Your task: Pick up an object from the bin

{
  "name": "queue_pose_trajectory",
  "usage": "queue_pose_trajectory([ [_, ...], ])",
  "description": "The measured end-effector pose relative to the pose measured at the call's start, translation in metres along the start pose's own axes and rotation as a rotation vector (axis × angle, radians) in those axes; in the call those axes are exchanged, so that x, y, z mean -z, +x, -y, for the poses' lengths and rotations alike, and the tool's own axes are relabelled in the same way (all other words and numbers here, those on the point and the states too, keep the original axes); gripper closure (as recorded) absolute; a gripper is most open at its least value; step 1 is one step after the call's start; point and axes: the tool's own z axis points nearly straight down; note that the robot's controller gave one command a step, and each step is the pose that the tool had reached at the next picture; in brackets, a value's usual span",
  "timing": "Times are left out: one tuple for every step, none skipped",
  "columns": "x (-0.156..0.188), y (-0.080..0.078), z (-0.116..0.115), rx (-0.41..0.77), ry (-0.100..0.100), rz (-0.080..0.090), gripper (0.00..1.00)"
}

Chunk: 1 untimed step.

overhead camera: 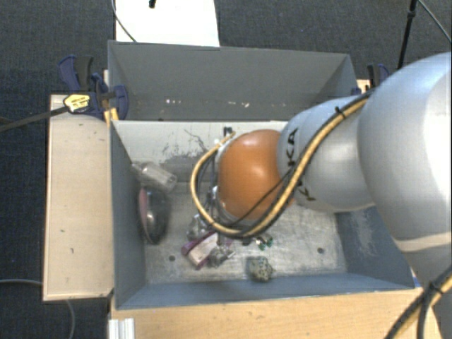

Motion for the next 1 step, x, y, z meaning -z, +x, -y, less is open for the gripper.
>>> queue_pose_trajectory([
  [0.1389,-0.0206,0.0030,0.360,0.001,-0.002,1.00],
])
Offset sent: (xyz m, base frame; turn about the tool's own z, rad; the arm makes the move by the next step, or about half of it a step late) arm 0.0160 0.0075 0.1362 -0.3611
